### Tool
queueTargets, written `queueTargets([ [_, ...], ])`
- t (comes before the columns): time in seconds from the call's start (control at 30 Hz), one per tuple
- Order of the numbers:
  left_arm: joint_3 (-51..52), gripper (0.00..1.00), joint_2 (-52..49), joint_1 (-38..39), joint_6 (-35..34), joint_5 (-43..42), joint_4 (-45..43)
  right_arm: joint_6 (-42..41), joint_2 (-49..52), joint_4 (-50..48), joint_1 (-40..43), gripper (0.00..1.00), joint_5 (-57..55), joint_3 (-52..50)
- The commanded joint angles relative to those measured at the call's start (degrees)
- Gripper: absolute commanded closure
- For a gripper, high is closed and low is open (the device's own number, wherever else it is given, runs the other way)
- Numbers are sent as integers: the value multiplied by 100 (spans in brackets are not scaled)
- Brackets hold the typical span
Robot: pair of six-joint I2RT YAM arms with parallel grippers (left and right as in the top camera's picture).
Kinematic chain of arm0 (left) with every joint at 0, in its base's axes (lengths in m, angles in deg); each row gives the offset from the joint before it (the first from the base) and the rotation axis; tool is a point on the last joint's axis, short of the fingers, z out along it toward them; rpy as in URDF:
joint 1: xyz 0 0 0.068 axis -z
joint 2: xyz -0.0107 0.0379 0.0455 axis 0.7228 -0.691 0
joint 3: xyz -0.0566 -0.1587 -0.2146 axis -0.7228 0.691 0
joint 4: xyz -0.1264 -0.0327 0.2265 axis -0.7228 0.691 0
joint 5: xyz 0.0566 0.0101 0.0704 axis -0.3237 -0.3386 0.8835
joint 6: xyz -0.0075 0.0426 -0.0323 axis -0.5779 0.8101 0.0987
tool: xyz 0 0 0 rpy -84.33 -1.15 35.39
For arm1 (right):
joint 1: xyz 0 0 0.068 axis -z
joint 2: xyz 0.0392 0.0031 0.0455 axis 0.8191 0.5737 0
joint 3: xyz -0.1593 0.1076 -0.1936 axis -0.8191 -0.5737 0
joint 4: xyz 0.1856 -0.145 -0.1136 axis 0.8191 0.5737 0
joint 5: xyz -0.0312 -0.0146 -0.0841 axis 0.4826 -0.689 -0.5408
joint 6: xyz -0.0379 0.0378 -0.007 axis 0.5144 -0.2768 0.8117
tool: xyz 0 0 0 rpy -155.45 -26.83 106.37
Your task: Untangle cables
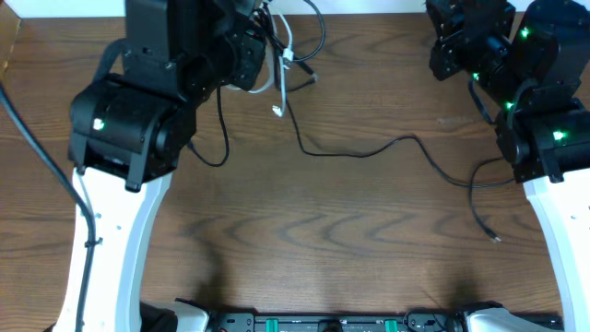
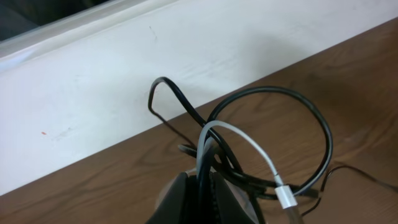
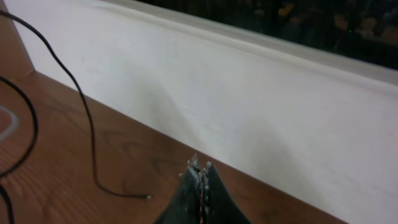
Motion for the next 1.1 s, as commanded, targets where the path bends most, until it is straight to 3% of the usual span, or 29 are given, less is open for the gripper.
queueTargets([
  [0.0,-114,93,76,-31,-15,-243,-33,61,-129,68,-79,78,599,50],
  [0.07,-107,92,68,-31,-59,-697,-37,-138,-129,20,-186,51,918,50],
  [0.13,-107,92,68,-9,-63,-946,-37,-286,-129,-44,-269,41,1049,50],
  [0.47,-107,92,68,693,-339,-1034,-109,-610,-2,-214,-833,41,1150,50],
  [0.57,-107,92,68,741,-411,-800,-129,-649,28,-188,-949,52,1147,50],
  [0.7,-109,93,70,743,-470,-787,-144,-647,39,-81,-1014,59,1167,50],
  [0.73,-109,93,70,741,-470,-785,-144,-647,39,-63,-1034,81,1165,50],
  [0.77,-109,93,70,741,-470,-785,-146,-647,39,-57,-1038,94,1167,50],
  [0.8,-109,93,70,741,-470,-785,-153,-647,42,-42,-1038,99,1167,50],
  [1.07,-109,92,70,741,-468,-702,-162,-645,44,0,-1032,99,892,50],
])
